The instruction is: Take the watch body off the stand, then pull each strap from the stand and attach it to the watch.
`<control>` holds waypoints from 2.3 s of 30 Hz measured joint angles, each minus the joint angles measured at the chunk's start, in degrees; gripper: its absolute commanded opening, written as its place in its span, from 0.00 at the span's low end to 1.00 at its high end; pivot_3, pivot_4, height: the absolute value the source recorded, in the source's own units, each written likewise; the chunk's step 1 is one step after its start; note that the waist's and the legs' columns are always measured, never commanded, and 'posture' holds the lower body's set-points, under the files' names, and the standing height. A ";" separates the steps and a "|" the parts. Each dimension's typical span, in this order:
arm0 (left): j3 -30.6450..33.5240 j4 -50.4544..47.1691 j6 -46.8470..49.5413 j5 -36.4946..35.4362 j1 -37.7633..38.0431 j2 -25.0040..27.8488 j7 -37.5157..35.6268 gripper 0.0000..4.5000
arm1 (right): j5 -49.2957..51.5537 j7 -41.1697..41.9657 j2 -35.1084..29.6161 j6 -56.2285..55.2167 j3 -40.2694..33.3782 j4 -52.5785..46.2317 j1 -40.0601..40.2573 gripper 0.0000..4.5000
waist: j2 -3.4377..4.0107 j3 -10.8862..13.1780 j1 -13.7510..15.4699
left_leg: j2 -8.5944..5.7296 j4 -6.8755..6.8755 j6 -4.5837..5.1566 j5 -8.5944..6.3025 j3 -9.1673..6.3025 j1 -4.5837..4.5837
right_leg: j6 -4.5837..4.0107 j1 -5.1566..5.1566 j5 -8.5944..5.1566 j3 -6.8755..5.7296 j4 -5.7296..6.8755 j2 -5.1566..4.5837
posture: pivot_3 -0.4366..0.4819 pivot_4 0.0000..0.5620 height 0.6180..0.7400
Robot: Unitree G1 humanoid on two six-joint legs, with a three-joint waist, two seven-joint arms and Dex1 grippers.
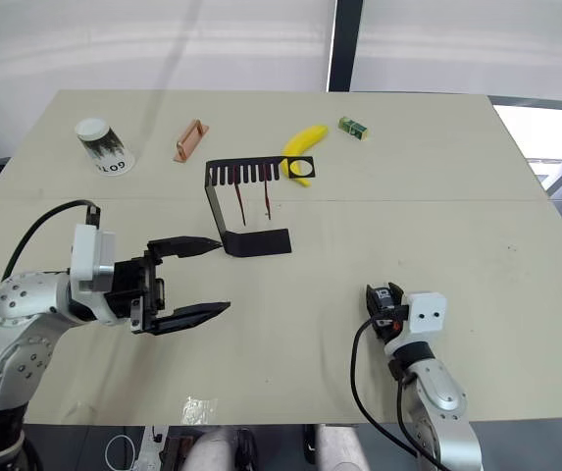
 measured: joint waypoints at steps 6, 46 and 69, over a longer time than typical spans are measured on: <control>0.15 -0.09 0.14 0.00 0.22 0.00 0.06 1.00 | -0.01 0.06 -0.03 -0.02 -0.01 0.49 -0.65 0.47 | -0.01 -0.01 0.10 | -0.01 0.03 0.00 0.00 -0.01 -0.01 | 0.00 0.01 0.00 0.01 0.00 -0.01 | 0.48 0.27 0.91; 20.55 29.44 -25.14 16.66 20.57 1.82 0.62 1.00 | 8.39 42.71 -38.03 -17.39 -30.14 30.89 5.48 0.99 | -0.22 -0.20 0.28 | -0.04 0.04 0.16 -0.12 0.06 0.38 | 0.02 0.42 0.01 -0.08 -0.05 -0.10 | 0.48 0.27 0.91; 14.33 12.77 -19.35 12.65 18.92 -6.36 7.84 1.00 | 16.12 37.80 -24.80 0.36 -9.55 5.14 -10.36 0.99 | 0.01 -0.17 0.47 | 0.03 -0.02 0.04 -0.29 0.03 0.98 | -0.01 1.02 -0.01 -0.12 -0.07 -0.09 | 0.48 0.27 0.91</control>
